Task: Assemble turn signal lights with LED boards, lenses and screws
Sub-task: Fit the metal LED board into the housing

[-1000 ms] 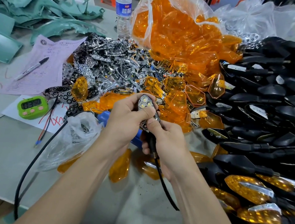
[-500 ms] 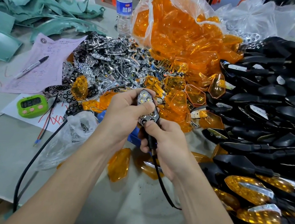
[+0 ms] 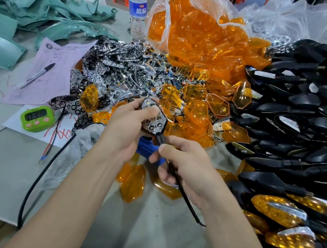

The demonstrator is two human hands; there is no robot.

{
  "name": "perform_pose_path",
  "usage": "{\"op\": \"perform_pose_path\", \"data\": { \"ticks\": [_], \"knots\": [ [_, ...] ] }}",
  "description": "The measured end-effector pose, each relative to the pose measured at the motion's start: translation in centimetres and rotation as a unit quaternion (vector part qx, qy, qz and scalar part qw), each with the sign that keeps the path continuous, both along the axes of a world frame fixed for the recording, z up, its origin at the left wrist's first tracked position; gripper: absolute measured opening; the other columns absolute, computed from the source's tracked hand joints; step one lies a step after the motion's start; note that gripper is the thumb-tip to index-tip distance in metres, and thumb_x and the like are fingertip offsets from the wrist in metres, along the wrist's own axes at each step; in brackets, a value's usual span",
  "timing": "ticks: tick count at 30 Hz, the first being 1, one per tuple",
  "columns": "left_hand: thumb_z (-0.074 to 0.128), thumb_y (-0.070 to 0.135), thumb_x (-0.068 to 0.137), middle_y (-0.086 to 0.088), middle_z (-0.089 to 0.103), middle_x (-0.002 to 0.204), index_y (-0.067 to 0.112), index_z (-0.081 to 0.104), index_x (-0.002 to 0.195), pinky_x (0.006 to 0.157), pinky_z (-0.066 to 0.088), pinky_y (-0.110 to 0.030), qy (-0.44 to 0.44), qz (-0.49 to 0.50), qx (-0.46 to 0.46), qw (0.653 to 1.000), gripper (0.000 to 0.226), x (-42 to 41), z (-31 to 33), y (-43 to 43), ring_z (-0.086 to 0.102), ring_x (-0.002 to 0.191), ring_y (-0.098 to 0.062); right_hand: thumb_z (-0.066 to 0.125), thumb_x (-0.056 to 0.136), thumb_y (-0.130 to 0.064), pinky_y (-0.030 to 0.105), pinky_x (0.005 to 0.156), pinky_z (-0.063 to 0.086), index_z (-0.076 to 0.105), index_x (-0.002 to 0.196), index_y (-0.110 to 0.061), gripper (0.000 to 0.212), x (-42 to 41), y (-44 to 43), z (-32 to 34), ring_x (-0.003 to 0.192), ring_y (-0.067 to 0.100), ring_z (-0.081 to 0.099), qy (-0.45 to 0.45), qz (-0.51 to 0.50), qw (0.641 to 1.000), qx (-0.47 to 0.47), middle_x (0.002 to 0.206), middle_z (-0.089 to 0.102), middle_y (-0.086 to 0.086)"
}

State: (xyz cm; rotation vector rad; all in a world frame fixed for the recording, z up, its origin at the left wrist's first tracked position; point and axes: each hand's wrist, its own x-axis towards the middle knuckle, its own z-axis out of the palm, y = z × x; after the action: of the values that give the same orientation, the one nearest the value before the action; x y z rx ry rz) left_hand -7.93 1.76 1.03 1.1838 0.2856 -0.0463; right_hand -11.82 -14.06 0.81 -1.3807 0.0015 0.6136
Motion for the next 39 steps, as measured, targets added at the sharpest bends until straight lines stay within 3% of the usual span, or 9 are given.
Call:
{"op": "perform_pose_path", "data": {
  "ticks": [5, 8, 12, 17, 19, 23, 28, 33, 39],
  "knots": [
    [0.066, 0.015, 0.099, -0.02, 0.074, 0.114, 0.025, 0.077, 0.106, 0.087, 0.059, -0.052, 0.045, 0.019, 0.083, 0.995, 0.016, 0.1, -0.8, 0.0, 0.072, 0.091, -0.038, 0.055, 0.104, -0.017, 0.021, 0.037, 0.028, 0.068, 0.096, -0.007, 0.018, -0.2, 0.1, 0.4, 0.04, 0.012, 0.043, -0.015, -0.018, 0.999, -0.046, 0.075, 0.07, 0.007],
    [0.068, 0.022, 0.099, -0.003, 0.073, 0.123, 0.034, 0.078, 0.107, 0.09, 0.06, -0.048, 0.024, 0.03, 0.166, 0.985, 0.017, 0.1, -1.0, 0.1, 0.07, 0.106, -0.024, 0.054, 0.105, -0.019, 0.02, 0.037, 0.027, 0.066, 0.104, 0.001, 0.023, 0.0, -0.1, 1.2, 0.038, 0.012, 0.039, 0.035, -0.034, 0.998, -0.028, 0.073, 0.068, 0.01],
    [0.07, 0.025, 0.092, -0.005, 0.073, 0.101, 0.024, 0.08, 0.081, 0.069, 0.06, -0.046, -0.012, 0.008, 0.175, 0.984, 0.015, -0.2, -0.6, 0.0, 0.066, 0.077, -0.024, 0.052, 0.106, -0.019, 0.02, 0.037, 0.025, 0.062, 0.116, 0.009, 0.032, 0.3, -0.6, 2.0, 0.038, 0.011, 0.036, 0.073, -0.037, 0.997, 0.012, 0.071, 0.065, 0.013],
    [0.067, 0.034, 0.078, 0.005, 0.068, 0.086, 0.026, 0.075, 0.074, 0.075, 0.052, -0.052, -0.032, 0.014, 0.184, 0.982, 0.013, -0.3, -0.3, -0.2, 0.058, 0.082, -0.032, 0.05, 0.106, -0.017, 0.019, 0.037, 0.026, 0.061, 0.117, 0.006, 0.028, 0.2, -0.5, 2.7, 0.038, 0.011, 0.039, 0.057, -0.018, 0.998, -0.014, 0.069, 0.065, 0.011],
    [0.065, 0.034, 0.08, 0.013, 0.07, 0.085, 0.029, 0.075, 0.075, 0.081, 0.05, -0.052, -0.052, 0.006, 0.196, 0.979, 0.012, -0.2, -0.5, -0.2, 0.062, 0.087, -0.029, 0.052, 0.104, -0.014, 0.018, 0.036, 0.026, 0.063, 0.103, 0.006, 0.023, 0.1, -0.6, 2.8, 0.038, 0.011, 0.04, 0.031, -0.016, 0.998, -0.044, 0.067, 0.065, 0.011],
    [0.065, 0.032, 0.085, 0.022, 0.073, 0.102, 0.036, 0.078, 0.079, 0.092, 0.048, -0.034, -0.108, -0.015, 0.254, 0.961, 0.014, -0.1, -0.6, 0.5, 0.064, 0.1, 0.006, 0.054, 0.1, -0.01, 0.017, 0.037, 0.027, 0.062, 0.075, -0.003, 0.027, 0.2, -0.6, 2.6, 0.038, 0.011, 0.037, -0.028, -0.02, 0.995, -0.099, 0.061, 0.061, 0.008],
    [0.074, 0.036, 0.083, 0.022, 0.062, 0.141, 0.038, 0.084, 0.095, 0.108, 0.044, -0.038, -0.168, -0.133, 0.283, 0.935, 0.015, -0.3, -0.2, 2.8, 0.051, 0.137, 0.001, 0.054, 0.099, -0.004, 0.016, 0.038, 0.028, 0.06, 0.062, -0.009, 0.038, 0.4, -0.9, 2.3, 0.038, 0.009, 0.035, -0.044, -0.037, 0.992, -0.112, 0.065, 0.057, 0.012],
    [0.079, 0.027, 0.08, 0.027, 0.063, 0.136, 0.052, 0.078, 0.108, 0.105, 0.045, -0.043, -0.181, -0.201, 0.356, 0.894, 0.037, -0.4, 0.4, 4.2, 0.049, 0.136, 0.005, 0.057, 0.098, -0.004, 0.015, 0.039, 0.031, 0.065, 0.07, 0.003, 0.03, 0.4, -0.9, 2.1, 0.038, 0.005, 0.038, -0.087, -0.04, 0.983, -0.154, 0.064, 0.057, 0.013],
    [0.081, 0.006, 0.085, 0.021, 0.068, 0.126, 0.048, 0.079, 0.105, 0.105, 0.048, -0.044, -0.192, -0.182, 0.334, 0.905, 0.047, -0.3, 0.5, 4.1, 0.058, 0.128, -0.002, 0.058, 0.096, -0.002, 0.013, 0.042, 0.03, 0.063, 0.072, 0.01, 0.027, 0.5, -0.7, 1.6, 0.039, 0.003, 0.037, -0.114, -0.045, 0.98, -0.154, 0.05, 0.046, -0.002]
  ]
}}
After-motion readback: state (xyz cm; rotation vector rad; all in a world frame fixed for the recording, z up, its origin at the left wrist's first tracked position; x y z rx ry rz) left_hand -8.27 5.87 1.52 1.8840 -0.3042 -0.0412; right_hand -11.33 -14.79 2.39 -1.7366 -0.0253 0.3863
